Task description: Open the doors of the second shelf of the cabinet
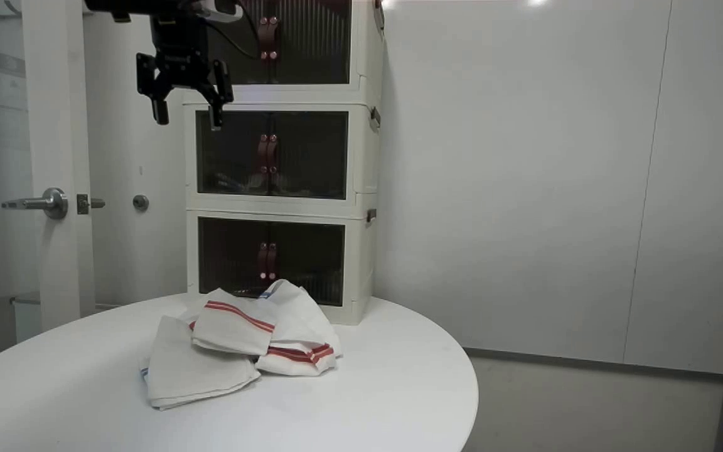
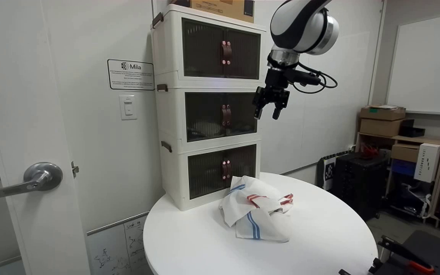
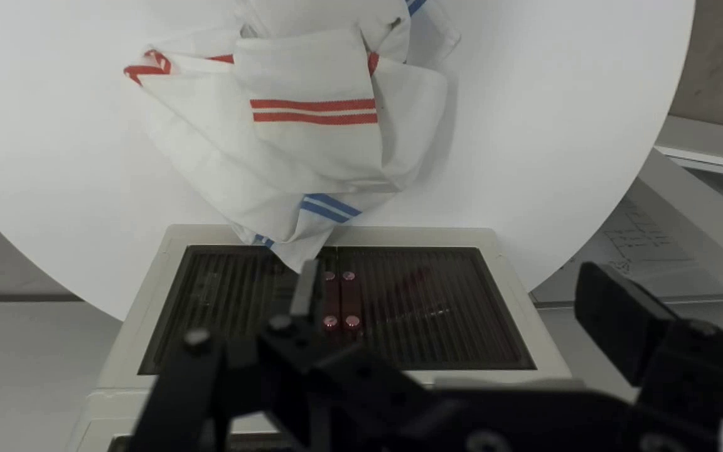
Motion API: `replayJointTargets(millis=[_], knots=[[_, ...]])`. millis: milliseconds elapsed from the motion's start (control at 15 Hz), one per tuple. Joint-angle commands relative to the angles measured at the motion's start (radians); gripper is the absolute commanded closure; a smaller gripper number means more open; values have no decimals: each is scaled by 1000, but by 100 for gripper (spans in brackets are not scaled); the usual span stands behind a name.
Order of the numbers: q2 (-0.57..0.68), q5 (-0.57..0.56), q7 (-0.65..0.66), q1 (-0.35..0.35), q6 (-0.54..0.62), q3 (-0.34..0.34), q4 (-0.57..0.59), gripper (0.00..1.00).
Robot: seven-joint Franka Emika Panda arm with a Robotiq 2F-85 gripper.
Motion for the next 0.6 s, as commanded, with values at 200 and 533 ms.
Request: replayJointTargets(millis=[200,533], knots=[[142,202,-148,2,111,-28,136,0],[220,539,-415,-17,130,-24,222,0]])
